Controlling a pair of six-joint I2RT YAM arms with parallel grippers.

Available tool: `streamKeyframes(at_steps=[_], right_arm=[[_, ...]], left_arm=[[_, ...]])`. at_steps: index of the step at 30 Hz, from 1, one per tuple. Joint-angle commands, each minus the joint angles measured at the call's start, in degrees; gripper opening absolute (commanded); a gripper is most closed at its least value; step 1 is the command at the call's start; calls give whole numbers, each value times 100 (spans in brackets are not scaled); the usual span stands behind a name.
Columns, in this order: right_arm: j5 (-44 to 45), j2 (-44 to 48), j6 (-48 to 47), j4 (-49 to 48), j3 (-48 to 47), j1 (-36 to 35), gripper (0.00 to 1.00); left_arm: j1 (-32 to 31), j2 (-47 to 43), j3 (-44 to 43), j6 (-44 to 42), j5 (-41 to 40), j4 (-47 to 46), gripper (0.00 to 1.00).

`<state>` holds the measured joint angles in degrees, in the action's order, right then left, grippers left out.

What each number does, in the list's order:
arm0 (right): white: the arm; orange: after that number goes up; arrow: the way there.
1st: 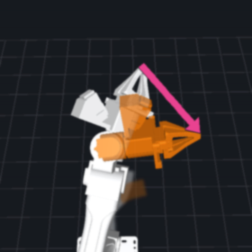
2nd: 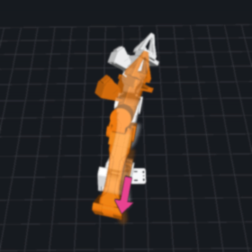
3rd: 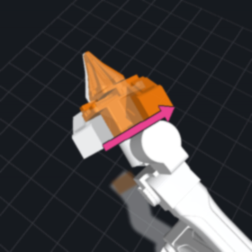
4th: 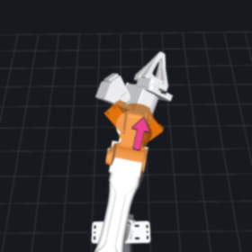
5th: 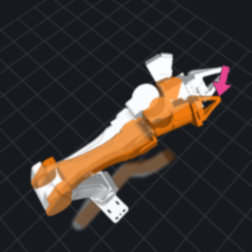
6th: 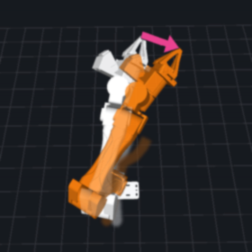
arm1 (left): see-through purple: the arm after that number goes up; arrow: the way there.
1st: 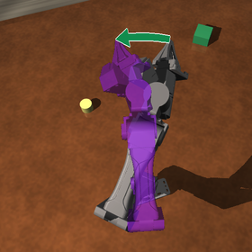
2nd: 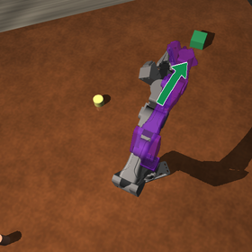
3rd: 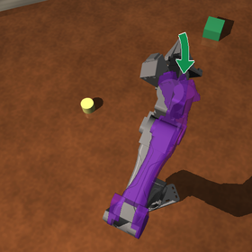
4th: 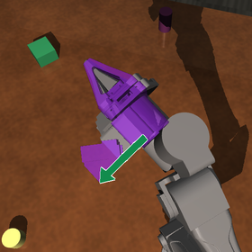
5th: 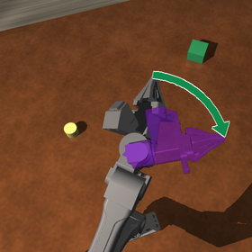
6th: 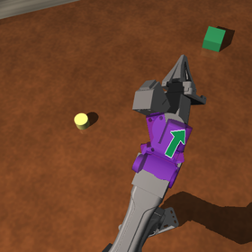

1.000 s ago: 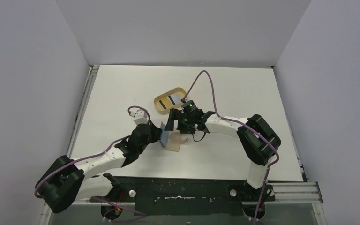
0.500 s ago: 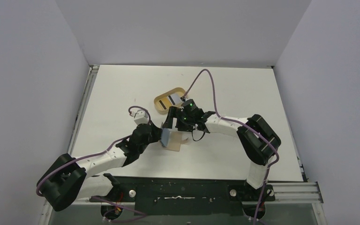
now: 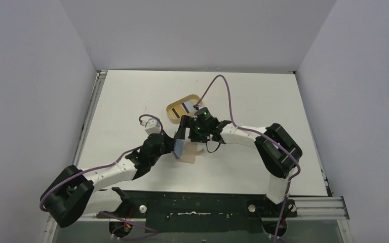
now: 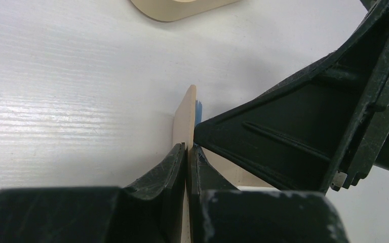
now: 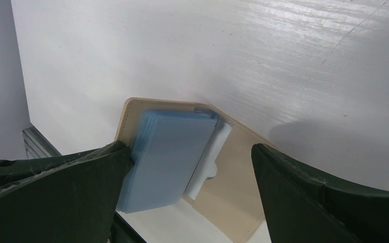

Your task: Take the credit cards out of the card holder

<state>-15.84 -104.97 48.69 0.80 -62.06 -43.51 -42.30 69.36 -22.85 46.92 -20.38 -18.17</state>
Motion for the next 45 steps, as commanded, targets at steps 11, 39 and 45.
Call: streamKeyframes(at_steps=[11, 39, 45], right_arm=[[388, -479, -832, 1142, -782, -222, 96], [1844, 421, -2036, 2945, -420, -264, 97], [1911, 1139, -1990, 2728, -550, -251, 99]], left_arm=[[-13, -151, 63, 22, -85, -704, 0], [-5, -503, 237, -103, -460, -542, 0], [-5, -447, 204, -116, -419, -548, 0]])
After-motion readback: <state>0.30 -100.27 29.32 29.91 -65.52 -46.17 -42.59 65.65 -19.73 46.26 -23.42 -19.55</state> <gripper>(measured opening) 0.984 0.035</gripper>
